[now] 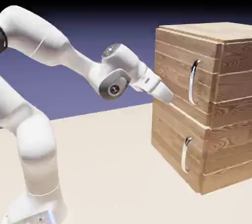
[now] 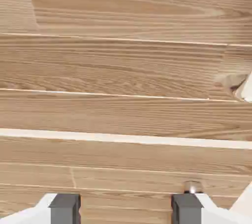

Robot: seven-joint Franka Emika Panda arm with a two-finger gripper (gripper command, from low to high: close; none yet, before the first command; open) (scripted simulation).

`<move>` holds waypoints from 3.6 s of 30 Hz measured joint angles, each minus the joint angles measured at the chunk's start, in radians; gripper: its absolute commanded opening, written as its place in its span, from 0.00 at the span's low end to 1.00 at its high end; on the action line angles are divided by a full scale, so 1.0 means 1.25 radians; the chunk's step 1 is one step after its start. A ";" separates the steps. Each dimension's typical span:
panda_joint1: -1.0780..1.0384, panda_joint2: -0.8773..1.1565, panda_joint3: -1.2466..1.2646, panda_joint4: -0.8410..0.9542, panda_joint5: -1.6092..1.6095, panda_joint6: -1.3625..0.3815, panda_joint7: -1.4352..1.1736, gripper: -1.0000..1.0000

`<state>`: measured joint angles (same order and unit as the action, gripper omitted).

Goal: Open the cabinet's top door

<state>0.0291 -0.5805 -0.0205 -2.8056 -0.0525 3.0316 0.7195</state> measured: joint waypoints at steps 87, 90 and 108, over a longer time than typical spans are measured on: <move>0.469 -0.169 -0.580 0.135 -2.249 -0.328 -0.549 0.00; 0.395 -0.200 -0.497 0.073 -2.150 -0.366 -0.599 0.00; 0.261 -0.422 -0.070 -0.168 -1.523 -0.632 -0.855 0.00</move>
<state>0.3547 -1.1079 -0.1082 -3.0158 -1.9565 2.2415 -0.3488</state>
